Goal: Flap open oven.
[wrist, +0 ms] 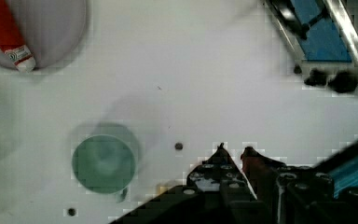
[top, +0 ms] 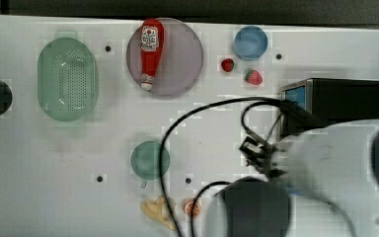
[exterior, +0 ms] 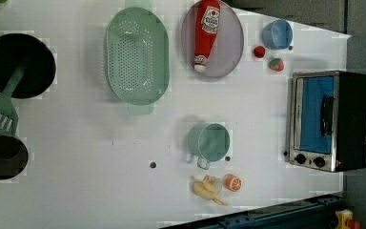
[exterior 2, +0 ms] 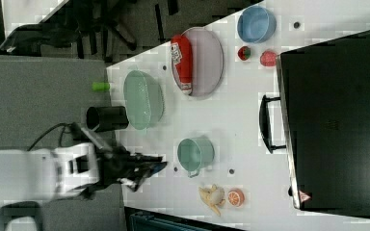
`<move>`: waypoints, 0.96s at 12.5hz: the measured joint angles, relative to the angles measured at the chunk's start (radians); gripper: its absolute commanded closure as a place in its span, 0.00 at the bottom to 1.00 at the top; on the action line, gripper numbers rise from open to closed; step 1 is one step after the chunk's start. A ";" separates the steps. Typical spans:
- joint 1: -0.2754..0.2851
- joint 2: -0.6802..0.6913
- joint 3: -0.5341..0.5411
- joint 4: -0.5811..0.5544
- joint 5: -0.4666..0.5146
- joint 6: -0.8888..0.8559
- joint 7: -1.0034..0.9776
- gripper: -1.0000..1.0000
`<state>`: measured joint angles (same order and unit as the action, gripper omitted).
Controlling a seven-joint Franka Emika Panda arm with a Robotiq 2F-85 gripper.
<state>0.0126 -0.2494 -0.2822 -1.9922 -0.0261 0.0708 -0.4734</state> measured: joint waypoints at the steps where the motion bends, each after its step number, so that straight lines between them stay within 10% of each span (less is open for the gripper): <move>1: -0.005 0.021 -0.031 0.000 -0.002 0.036 -0.089 0.83; 12: -0.031 0.322 -0.206 -0.123 -0.041 0.587 -0.663 0.83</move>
<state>-0.0187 0.0726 -0.4880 -2.1152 -0.0669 0.6582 -1.1367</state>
